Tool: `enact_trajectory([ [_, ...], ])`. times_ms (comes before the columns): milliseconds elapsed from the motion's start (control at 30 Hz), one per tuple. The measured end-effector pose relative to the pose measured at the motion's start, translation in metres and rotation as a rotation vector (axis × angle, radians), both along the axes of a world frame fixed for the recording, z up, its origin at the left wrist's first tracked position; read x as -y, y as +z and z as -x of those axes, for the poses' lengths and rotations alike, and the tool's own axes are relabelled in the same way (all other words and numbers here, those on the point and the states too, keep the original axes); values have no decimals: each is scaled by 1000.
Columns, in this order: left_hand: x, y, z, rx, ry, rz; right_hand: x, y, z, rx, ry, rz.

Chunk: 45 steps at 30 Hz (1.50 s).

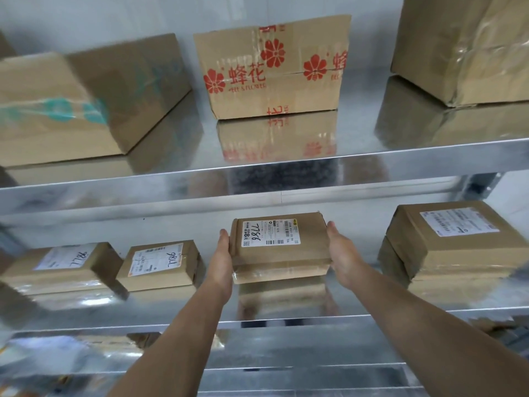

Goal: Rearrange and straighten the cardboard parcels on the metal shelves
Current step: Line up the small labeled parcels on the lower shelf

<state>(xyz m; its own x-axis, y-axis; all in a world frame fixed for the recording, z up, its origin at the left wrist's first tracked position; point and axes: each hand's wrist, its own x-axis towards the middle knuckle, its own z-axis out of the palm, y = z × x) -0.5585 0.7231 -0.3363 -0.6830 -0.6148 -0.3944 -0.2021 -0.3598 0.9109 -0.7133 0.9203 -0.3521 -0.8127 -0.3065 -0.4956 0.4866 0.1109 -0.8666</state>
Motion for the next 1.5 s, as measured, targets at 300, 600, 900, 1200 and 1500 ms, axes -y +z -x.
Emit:
enact_trajectory([
  [300, 7, 8, -9, 17, 37, -9, 9, 14, -8, -21, 52, -31],
  [600, 5, 14, -13, 36, 44, 4, 9, 20, -13, -33, 20, -6],
  [900, 5, 21, -13, 65, 124, 55, 0, 27, -9, -77, -24, 54],
  [1200, 0, 29, -11, 51, 156, 70, -2, 35, -6, -115, -46, 107],
  [1500, -8, 36, -15, 49, 199, 31, -3, 42, -8, -48, -49, 147],
])
